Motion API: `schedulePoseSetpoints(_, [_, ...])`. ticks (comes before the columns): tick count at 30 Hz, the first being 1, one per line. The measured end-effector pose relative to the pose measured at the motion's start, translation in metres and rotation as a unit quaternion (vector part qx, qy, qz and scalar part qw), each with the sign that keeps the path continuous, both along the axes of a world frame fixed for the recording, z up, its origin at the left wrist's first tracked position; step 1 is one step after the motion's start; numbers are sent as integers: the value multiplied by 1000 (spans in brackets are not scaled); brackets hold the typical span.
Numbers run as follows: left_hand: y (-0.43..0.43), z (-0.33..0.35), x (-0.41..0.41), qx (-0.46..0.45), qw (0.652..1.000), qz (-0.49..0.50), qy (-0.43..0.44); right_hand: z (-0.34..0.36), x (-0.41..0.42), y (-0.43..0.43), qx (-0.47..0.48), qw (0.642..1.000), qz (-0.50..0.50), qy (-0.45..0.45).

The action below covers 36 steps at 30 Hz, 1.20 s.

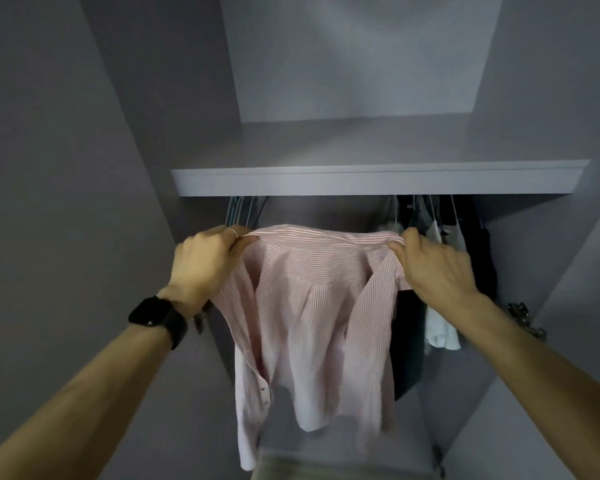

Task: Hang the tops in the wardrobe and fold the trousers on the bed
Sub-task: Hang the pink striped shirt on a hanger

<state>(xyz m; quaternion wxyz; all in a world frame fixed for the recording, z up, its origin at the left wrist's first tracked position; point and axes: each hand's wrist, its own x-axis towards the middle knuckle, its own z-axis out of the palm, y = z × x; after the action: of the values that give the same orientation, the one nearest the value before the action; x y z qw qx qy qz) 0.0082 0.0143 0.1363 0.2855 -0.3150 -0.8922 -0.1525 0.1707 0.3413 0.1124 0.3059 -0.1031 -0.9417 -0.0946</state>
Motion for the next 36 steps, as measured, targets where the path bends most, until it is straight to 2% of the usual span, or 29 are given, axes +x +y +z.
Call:
schedulePoseSetpoints(2, [-4, 12, -4, -144, 989, 11, 41, -5, -9, 6, 56, 991, -31, -121])
schedulePoseSetpoints(4, [-9, 21, -10, -251, 964, 13, 87, -4, -16, 13, 78, 982, -17, -170])
schedulePoseSetpoints(7, [-19, 38, -15, -345, 922, 2, 174, 6, -25, 23, 86, 990, 35, -110])
schedulePoseSetpoints(10, [-29, 44, -15, -360, 901, -96, 223, 3, -29, 24, 25, 997, 69, -30])
schedulePoseSetpoints(11, [-31, 45, -16, -391, 883, -112, 234, -1, -29, 23, 11, 997, 69, -26])
schedulePoseSetpoints(13, [-35, 45, -15, -443, 855, -124, 241, -11, -28, 23, 12, 997, 56, -56])
schedulePoseSetpoints(14, [-36, 44, -14, -450, 853, -130, 231, -16, -28, 22, 28, 996, 54, -59])
schedulePoseSetpoints(16, [-38, 34, -16, -482, 856, -77, 169, -30, -26, 16, 47, 995, 88, -24])
schedulePoseSetpoints(19, [-45, 16, -22, -426, 895, -9, 135, -49, -22, 8, 77, 987, 137, 16])
schedulePoseSetpoints(22, [-53, -4, -24, -297, 940, -46, 163, -62, -24, 6, 113, 982, 152, 15])
schedulePoseSetpoints(25, [-58, -23, -24, -226, 946, -91, 214, -67, -25, 8, 97, 982, 163, 6])
schedulePoseSetpoints(28, [-56, -35, -19, -193, 955, -85, 210, -63, -25, 8, -28, 984, 135, -109])
schedulePoseSetpoints(29, [-54, -38, -17, -190, 957, -80, 203, -62, -26, 10, -42, 983, 115, -135])
schedulePoseSetpoints(34, [-48, -48, -8, -230, 953, -67, 186, -60, -26, 10, 8, 987, 30, -156])
schedulePoseSetpoints(36, [-50, -46, -10, -226, 958, -66, 166, -52, -23, 9, 12, 994, 26, -108])
